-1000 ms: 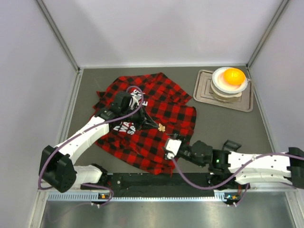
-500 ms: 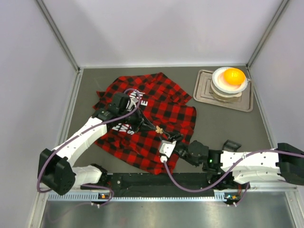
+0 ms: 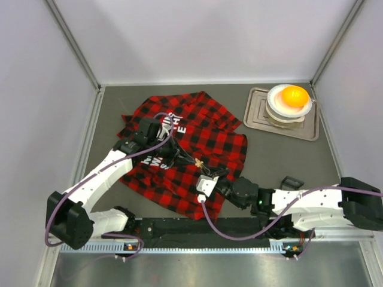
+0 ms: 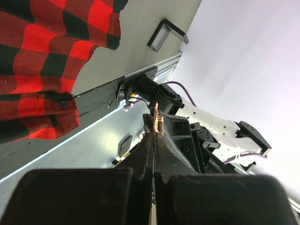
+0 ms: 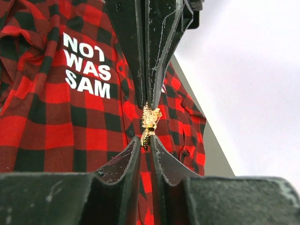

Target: Remove the brooch from the garment

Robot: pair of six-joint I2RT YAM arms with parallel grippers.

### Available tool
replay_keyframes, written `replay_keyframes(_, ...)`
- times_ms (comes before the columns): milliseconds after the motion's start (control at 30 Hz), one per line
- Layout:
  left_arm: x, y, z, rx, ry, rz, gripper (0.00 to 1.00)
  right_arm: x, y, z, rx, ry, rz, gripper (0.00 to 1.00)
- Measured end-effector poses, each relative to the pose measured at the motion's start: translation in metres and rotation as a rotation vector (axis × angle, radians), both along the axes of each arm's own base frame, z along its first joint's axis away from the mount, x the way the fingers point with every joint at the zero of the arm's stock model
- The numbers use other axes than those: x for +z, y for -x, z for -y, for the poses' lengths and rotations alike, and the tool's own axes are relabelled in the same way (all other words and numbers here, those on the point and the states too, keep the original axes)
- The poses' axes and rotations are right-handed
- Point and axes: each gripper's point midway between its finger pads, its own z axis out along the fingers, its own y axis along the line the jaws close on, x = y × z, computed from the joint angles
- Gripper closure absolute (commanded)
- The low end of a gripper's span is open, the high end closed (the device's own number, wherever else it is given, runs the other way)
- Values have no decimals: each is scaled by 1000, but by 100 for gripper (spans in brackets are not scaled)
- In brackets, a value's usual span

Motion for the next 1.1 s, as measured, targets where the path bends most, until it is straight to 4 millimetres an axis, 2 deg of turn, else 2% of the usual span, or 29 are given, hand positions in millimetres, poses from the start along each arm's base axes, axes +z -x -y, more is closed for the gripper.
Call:
replay_keyframes(100,-2,1,-1,10,0,-17,100,-1,-2,-1,-13,1,9,90)
replay_keyframes(200,-3,0,-1,19,1,-30,100,-2,-5,-1,-26,5,15,100)
replay_keyframes(367,-3,-2,0,31,14,-36,98,0,-9,2,-61,-5,23,100)
replay_keyframes(433,-3,-4,1,33,30,-22,89,1,-10,4,-74,-17,17,100)
replay_keyframes(467,-4,-4,1,31,39,-14,77,1,-10,4,-78,-22,11,100)
replay_keyframes(500,-6,-3,0,30,47,-8,60,0,-10,4,-79,-28,1,100)
replay_keyframes(533,-7,-3,-1,27,52,0,54,-1,-9,4,-79,-29,-5,100)
replay_keyframes(600,-12,-4,-4,30,67,14,43,-3,-9,7,-89,-41,-29,100)
replay_keyframes(733,-15,-15,-22,81,104,59,34,-1,-10,20,-117,-84,-92,100)
replay_keyframes(800,-9,-23,-30,100,109,118,34,0,-15,32,-130,-113,-142,100)
replay_keyframes(900,2,-34,-39,95,84,253,34,0,-39,64,-209,-174,-241,100)
replay_keyframes(1033,16,-40,-42,37,40,434,34,-6,-83,125,-384,-241,-427,100)
replay_keyframes(1100,17,-40,-43,11,24,492,34,-7,-96,150,-460,-266,-533,100)
